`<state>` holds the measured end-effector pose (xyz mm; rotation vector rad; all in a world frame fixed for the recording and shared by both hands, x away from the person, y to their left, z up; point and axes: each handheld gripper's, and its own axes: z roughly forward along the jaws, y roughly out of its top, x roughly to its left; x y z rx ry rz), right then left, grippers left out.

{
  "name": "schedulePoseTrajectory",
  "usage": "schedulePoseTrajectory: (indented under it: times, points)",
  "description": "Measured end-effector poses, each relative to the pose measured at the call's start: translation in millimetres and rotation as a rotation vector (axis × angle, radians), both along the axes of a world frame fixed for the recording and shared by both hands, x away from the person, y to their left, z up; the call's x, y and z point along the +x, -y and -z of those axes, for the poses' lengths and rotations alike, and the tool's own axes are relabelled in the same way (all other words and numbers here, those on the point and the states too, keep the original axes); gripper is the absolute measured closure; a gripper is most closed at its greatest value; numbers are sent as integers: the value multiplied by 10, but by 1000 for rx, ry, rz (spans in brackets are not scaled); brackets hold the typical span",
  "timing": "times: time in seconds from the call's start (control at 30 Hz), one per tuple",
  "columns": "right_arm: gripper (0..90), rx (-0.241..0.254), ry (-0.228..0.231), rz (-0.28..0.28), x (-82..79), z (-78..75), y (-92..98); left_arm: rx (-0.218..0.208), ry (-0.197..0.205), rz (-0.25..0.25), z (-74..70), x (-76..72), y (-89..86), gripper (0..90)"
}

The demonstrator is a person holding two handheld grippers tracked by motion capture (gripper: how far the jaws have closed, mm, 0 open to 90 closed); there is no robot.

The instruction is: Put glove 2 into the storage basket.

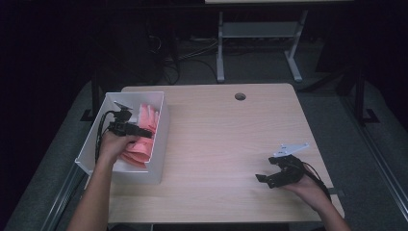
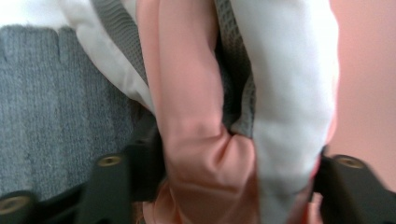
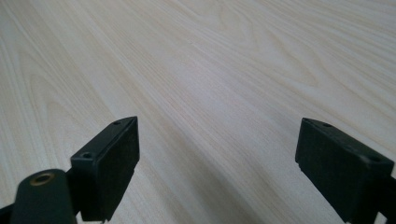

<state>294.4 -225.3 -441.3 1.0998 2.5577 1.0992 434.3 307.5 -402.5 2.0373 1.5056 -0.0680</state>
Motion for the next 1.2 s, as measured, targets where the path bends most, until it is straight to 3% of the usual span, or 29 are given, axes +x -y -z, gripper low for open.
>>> schedulePoseTrajectory:
  times: [0.2, 0.37, 0.6, 0.9, 1.03, 1.2]
  points:
    - [135, 0, -3, 0, -1, -1, 1, 17, 39, -9, -46, -18, -19, 244]
    - [135, 0, -3, -1, 0, -1, 1, 20, 87, -29, -228, -39, -81, 191]
    - [135, 1, -4, 0, 4, 0, 2, 25, 140, -42, -469, -80, -137, 177]
    - [135, 3, -4, -1, 12, -2, 23, 16, 208, -15, -807, -149, -124, 175]
    - [135, 4, -3, -5, 15, 0, 21, 3, 260, 22, -994, -215, -6, 175]
    - [135, 7, -5, -5, 25, 7, 7, -9, 292, 57, -1080, -270, 132, 175]
